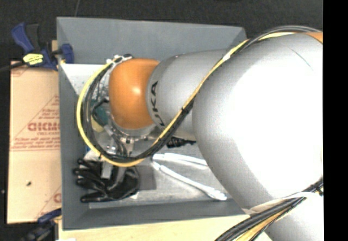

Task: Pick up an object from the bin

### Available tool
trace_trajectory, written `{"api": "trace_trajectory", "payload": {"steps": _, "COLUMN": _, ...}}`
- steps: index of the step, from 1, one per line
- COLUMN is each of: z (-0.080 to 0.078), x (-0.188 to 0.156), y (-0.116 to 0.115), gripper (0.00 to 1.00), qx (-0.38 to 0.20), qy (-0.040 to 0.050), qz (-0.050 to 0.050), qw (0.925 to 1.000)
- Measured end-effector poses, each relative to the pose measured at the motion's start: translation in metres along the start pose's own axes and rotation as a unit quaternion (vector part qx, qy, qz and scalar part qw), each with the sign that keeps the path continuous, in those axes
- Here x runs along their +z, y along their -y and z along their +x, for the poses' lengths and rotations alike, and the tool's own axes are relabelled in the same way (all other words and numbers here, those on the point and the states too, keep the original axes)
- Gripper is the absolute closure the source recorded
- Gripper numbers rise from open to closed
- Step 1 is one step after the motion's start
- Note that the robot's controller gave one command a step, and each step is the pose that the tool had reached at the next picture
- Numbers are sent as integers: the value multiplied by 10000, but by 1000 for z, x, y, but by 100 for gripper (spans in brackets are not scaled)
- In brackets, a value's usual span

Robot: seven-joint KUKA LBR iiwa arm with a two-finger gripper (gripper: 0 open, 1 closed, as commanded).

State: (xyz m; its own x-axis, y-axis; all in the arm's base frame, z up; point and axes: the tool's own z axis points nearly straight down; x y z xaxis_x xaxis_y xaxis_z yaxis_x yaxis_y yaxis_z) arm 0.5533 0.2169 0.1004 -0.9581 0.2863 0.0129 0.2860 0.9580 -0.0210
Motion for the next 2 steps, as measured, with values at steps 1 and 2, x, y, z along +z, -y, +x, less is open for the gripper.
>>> {"api": "trace_trajectory", "payload": {"steps": 1, "z": 47, "x": 27, "y": -2, "gripper": 0, "qx": -471, "qy": 161, "qz": -109, "qw": 9987}}
{"api": "trace_trajectory", "payload": {"steps": 2, "z": 9, "x": 27, "y": -16, "gripper": 100, "qx": 963, "qy": 21, "qz": 15, "qw": 9953}}
